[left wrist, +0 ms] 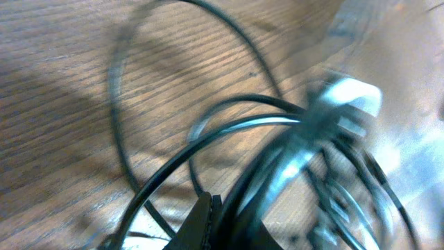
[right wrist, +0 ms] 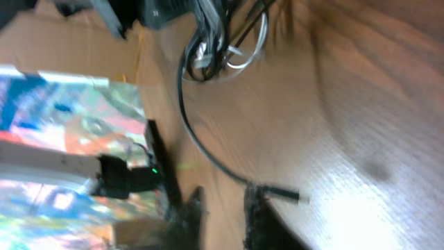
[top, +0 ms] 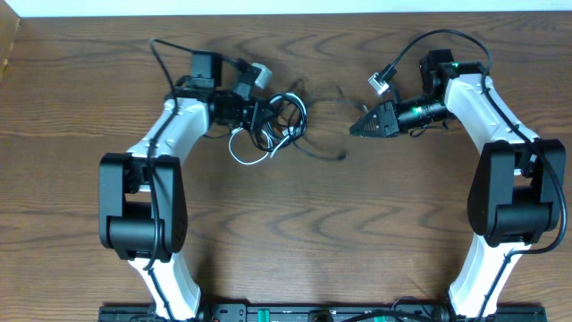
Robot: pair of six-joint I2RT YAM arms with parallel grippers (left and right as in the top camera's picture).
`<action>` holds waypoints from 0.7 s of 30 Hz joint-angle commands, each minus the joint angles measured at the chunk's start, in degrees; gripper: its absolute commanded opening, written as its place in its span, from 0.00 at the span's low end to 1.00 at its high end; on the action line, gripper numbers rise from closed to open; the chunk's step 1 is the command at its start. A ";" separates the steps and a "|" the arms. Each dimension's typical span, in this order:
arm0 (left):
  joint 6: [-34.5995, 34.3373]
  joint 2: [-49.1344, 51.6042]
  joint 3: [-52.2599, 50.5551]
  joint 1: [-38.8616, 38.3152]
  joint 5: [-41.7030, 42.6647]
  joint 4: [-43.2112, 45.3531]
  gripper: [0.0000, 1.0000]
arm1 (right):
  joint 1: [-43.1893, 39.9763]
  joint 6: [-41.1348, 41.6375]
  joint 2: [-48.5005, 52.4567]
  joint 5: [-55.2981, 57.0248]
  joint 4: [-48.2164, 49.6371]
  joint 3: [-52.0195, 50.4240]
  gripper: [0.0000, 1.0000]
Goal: Untangle cables
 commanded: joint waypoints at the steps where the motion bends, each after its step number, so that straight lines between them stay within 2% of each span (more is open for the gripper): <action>1: -0.15 -0.85 0.55 0.11 7.98 0.11 0.07 | -0.09 5.01 -0.20 0.98 0.37 3.26 0.37; 3: 0.94 -0.85 0.52 -0.26 7.98 0.09 0.08 | 0.17 7.96 -0.61 4.90 -0.28 5.90 0.41; 7: 1.44 -0.85 0.52 -1.11 4.44 0.55 0.07 | 2.62 9.11 -3.10 9.73 -1.11 11.47 0.41; 9: -2.67 -0.85 0.52 -1.42 1.29 1.92 0.07 | 5.60 10.73 -5.11 14.27 0.20 13.60 0.41; 10: -6.01 -0.85 0.52 -1.40 1.31 2.82 0.07 | 8.07 14.08 -5.97 19.85 2.56 13.68 0.41; 13: -7.04 -0.85 0.52 -1.42 1.31 2.80 0.07 | 11.65 16.87 -5.60 27.52 5.77 13.33 0.40; 21: -7.34 -0.83 0.52 -1.40 1.99 -1.44 0.08 | 19.39 16.22 -3.13 39.76 18.14 12.02 0.37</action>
